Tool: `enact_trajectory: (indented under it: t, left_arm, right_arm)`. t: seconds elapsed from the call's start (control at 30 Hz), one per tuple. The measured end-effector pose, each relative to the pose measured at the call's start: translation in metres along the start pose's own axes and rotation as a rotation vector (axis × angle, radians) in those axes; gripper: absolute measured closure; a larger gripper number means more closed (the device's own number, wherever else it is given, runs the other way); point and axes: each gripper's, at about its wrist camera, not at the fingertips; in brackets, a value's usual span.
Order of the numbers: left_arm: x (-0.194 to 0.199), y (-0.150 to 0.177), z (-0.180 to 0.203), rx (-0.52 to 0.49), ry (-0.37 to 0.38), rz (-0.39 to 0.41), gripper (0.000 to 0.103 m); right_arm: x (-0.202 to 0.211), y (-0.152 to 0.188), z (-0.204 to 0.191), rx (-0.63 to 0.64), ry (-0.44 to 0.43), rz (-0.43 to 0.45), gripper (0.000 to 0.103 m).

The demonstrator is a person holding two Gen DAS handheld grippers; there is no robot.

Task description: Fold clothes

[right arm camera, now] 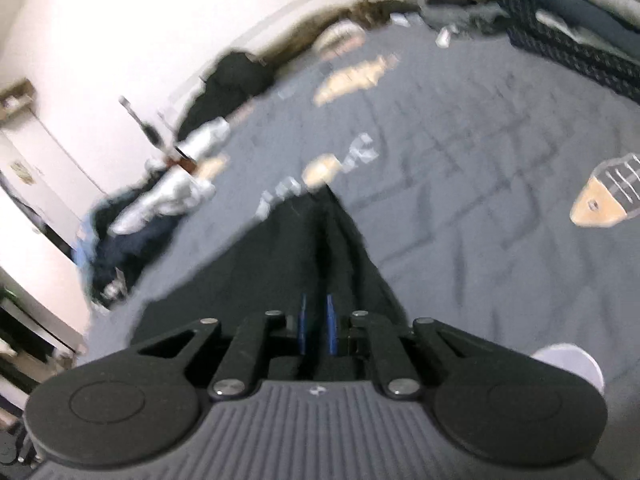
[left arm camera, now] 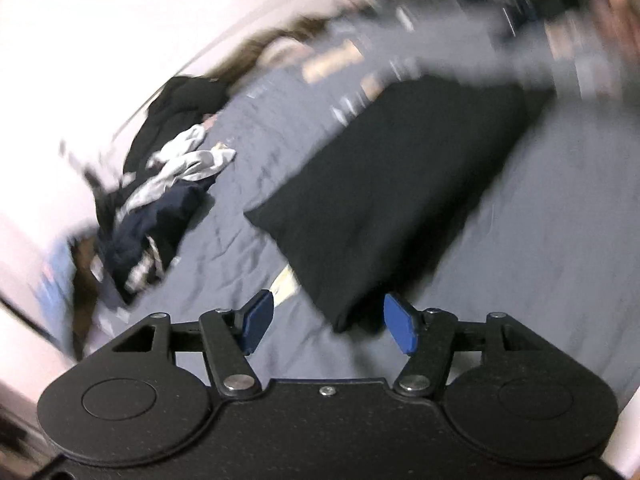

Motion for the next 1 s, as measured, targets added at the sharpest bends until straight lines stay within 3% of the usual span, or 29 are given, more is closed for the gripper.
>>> enact_trajectory:
  t: [0.1, 0.17, 0.23, 0.47, 0.5, 0.57, 0.67, 0.87, 0.9, 1.0]
  left_arm:
    - [0.002, -0.013, -0.023, 0.268, 0.069, 0.095, 0.052]
    - [-0.009, -0.021, -0.033, 0.42, 0.137, 0.113, 0.079]
    - [-0.027, -0.02, -0.039, 0.53, 0.196, 0.085, 0.086]
    - [-0.09, 0.003, -0.051, 0.84, 0.366, -0.08, 0.086]
    - [-0.099, 0.012, -0.049, 0.857, 0.364, -0.141, 0.086]
    - [-0.105, 0.024, -0.047, 0.884, 0.39, -0.168, 0.087]
    - [-0.094, 0.024, -0.056, 0.912, 0.426, -0.145, 0.087]
    - [-0.088, 0.036, -0.096, 1.136, 0.51, 0.041, 0.087]
    - [-0.093, 0.038, -0.099, 1.154, 0.515, 0.038, 0.087]
    - [-0.111, 0.047, -0.09, 1.172, 0.5, -0.085, 0.087]
  right_arm:
    - [0.001, 0.002, -0.01, 0.022, -0.057, 0.025, 0.092]
    - [0.002, 0.003, -0.016, 0.038, -0.095, 0.04, 0.092]
    - [-0.009, 0.008, -0.024, 0.068, -0.12, -0.005, 0.09]
    - [-0.043, 0.022, -0.039, 0.151, -0.124, -0.119, 0.083]
    - [-0.046, 0.023, -0.037, 0.148, -0.1, -0.135, 0.083]
    - [-0.049, 0.025, -0.031, 0.146, -0.09, -0.156, 0.083]
    - [-0.052, 0.026, -0.025, 0.142, -0.079, -0.179, 0.083]
    - [-0.052, 0.026, -0.024, 0.134, -0.08, -0.186, 0.083]
    - [-0.052, 0.026, -0.024, 0.133, -0.08, -0.188, 0.083]
    - [-0.052, 0.026, -0.023, 0.129, -0.08, -0.191, 0.083]
Point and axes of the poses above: each gripper's, at about its wrist camera, not at the fingertips, and x roughly against the way its jaws point, z to its right, y to its underside, and after that the axes turned 5 degrees about -x, right-handed
